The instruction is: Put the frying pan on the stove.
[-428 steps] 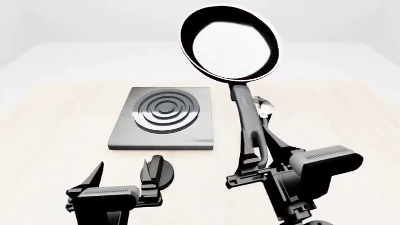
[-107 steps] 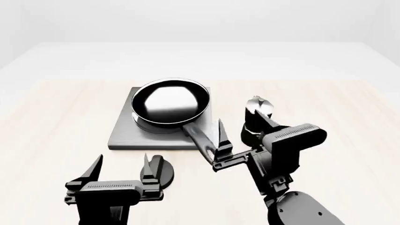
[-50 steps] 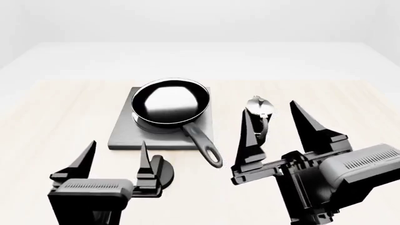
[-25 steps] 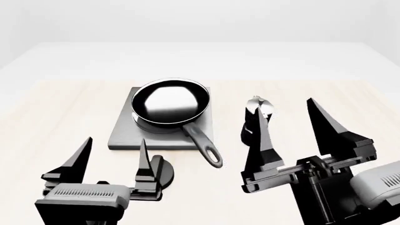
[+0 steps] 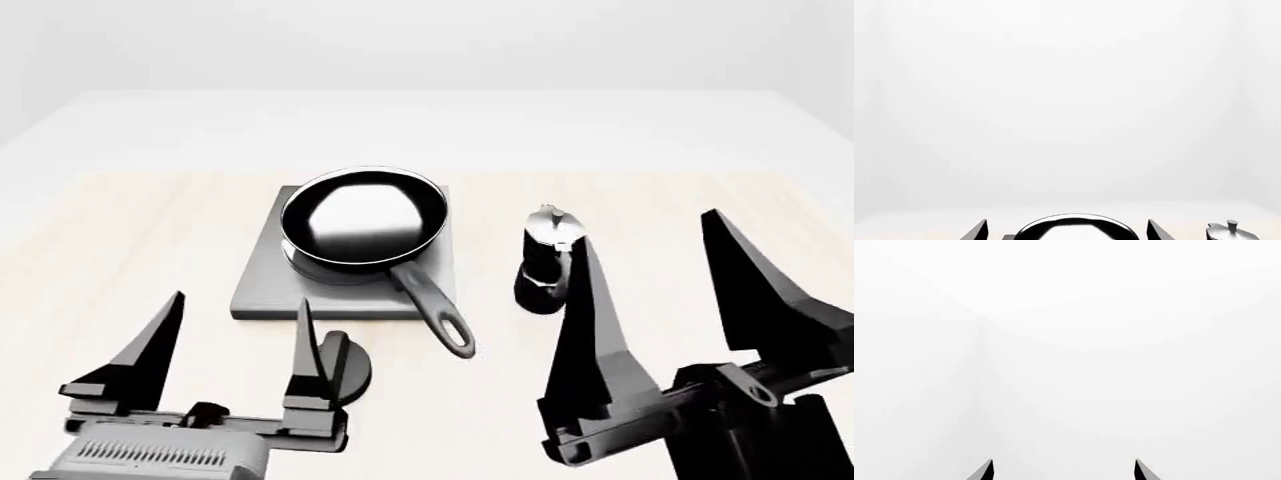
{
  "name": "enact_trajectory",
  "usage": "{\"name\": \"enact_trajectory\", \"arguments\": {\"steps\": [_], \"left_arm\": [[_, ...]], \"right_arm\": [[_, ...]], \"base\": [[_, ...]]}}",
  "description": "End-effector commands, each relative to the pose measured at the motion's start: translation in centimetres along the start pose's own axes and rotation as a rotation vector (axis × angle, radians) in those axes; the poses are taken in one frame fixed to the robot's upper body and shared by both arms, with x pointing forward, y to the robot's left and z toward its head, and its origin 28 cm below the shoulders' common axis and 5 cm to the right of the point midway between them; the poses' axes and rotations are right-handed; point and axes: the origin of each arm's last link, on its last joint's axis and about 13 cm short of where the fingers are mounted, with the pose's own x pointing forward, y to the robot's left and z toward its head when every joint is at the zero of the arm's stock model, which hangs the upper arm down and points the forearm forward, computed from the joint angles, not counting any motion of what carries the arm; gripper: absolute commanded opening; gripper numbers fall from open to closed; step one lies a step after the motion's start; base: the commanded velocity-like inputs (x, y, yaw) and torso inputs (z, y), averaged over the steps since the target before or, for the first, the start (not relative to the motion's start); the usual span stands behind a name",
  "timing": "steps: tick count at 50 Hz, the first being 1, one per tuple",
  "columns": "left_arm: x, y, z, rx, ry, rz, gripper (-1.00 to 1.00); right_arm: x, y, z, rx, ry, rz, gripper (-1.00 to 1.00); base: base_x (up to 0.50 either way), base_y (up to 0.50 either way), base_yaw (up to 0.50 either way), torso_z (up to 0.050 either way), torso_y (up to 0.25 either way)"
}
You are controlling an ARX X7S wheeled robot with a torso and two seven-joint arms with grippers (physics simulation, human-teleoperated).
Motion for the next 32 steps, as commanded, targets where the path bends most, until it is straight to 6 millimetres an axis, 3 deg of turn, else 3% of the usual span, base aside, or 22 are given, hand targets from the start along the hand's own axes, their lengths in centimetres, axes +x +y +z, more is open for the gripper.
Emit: {"name": "enact_trajectory", "arguments": {"steps": [1, 15, 32], "left_arm": [[-1.2, -0.3, 2.5, 0.008, -0.068, -0.026, 1.00], [-3.1, -0.2, 4.1, 0.007, -0.163, -0.059, 1.00], [-4.1, 0.2, 4.5, 0.005, -0.225, -0.094, 1.00]], "right_arm": [[-1.3, 0.7, 2.7, 0.007, -0.082, 0.038, 1.00], [-3.5, -0.2, 5.6, 0.011, -0.211, 0.080, 1.00], [-4.6, -0.8, 6.9, 0.014, -0.256, 0.087, 1.00]], "base": [[0.00, 0.00, 0.00, 0.000, 0.000], [0.00, 0.00, 0.00, 0.000, 0.000], [0.00, 0.00, 0.00, 0.000, 0.000]]}}
